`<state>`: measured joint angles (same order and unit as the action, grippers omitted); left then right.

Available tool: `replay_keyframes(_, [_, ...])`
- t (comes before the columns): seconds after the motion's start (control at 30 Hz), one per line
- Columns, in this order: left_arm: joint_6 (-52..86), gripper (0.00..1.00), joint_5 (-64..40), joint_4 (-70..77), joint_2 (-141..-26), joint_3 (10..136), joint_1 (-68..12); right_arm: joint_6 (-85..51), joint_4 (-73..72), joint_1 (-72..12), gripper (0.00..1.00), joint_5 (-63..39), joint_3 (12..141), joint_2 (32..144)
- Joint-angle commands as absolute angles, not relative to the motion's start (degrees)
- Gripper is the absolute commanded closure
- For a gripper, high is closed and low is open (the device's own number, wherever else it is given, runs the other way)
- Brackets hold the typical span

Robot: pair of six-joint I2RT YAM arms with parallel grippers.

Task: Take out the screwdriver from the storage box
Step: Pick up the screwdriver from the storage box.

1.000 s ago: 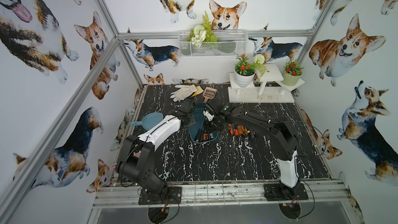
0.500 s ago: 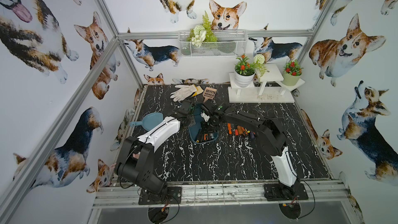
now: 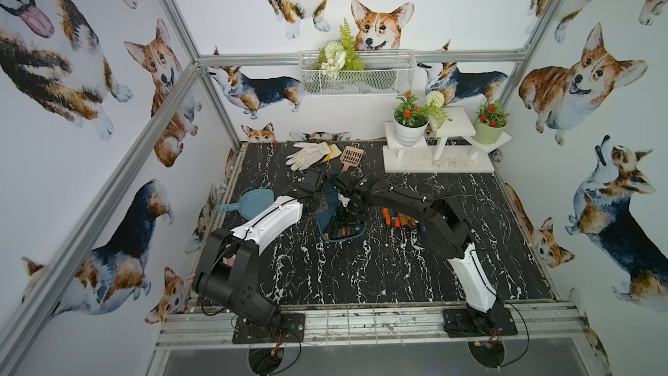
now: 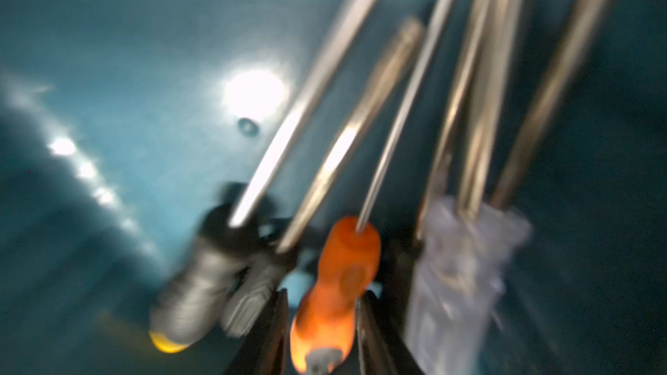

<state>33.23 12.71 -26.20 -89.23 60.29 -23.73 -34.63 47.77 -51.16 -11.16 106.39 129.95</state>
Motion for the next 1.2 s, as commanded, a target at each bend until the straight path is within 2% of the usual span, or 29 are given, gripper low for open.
replay_keyframes(0.0, [33.11,1.0,13.05,-24.54,-88.51,60.73,-23.64,-34.92,54.66,-51.06,0.6,-6.64,108.76,131.94])
replay_keyframes(0.1, [33.05,1.0,13.11,-24.59,-88.25,60.73,-23.64,-34.61,54.77,-51.06,0.63,-6.54,108.73,132.32])
replay_keyframes(0.33, [33.14,1.0,13.56,-25.07,-88.32,60.98,-23.64,-34.63,52.43,-51.09,0.83,-6.42,106.78,130.34])
replay_keyframes(0.47, [32.8,1.0,14.01,-25.46,-88.83,61.47,-23.64,-34.3,49.92,-51.05,0.86,-5.51,104.91,127.04])
replay_keyframes(0.77, [33.05,1.0,14.4,-26.37,-90.61,62.75,-23.64,-33.93,48.88,-50.38,1.0,-4.66,103.34,121.73])
replay_keyframes(1.17, [32.87,1.0,14.93,-27.12,-91.05,63.28,-23.6,-34.12,46.51,-48.37,1.0,-4.48,98.23,114.7])
